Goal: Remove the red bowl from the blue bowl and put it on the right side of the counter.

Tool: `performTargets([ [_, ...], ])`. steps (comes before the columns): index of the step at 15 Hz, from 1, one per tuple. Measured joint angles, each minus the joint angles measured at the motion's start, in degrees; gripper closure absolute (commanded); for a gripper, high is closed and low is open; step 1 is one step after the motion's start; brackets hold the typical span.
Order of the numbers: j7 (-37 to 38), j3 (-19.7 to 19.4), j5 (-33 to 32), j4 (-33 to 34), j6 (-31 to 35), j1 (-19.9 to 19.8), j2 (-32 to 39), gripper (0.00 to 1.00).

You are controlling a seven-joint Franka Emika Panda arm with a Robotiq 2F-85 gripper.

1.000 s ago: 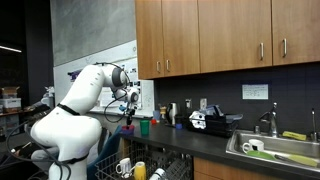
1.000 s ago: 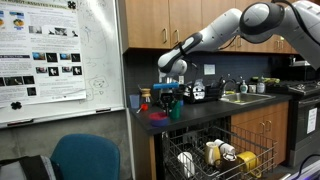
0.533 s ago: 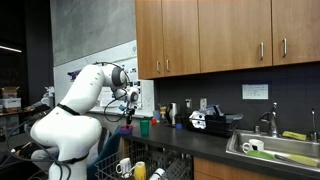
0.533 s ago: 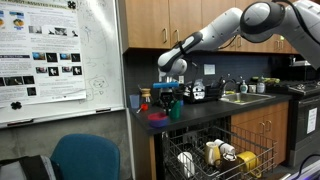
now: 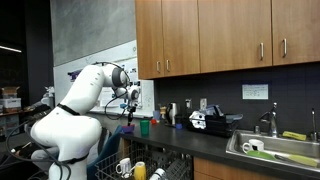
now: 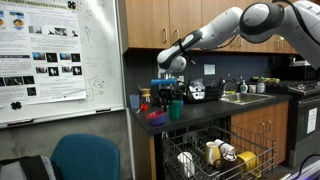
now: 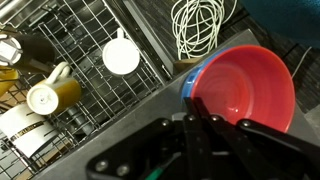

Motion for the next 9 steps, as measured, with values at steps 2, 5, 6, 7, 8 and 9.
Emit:
performTargets([
  [2,0.67,-0.21,0.0,1.5,0.0,-0.03,0.71,0.99],
  [5,0.91,-0.29,0.0,3.69,0.0,-0.11,2.16,0.99],
  [6,0.87,-0.28,0.0,4.4,-0.03,-0.11,2.71,0.99],
  [7,0.87,-0.28,0.0,4.98,-0.04,-0.1,3.16,0.99],
  [8,0.87,-0.28,0.0,5.5,-0.04,-0.08,3.56,0.99],
  [9,0.87,-0.28,0.0,6.0,-0.03,-0.08,3.91,0.99],
])
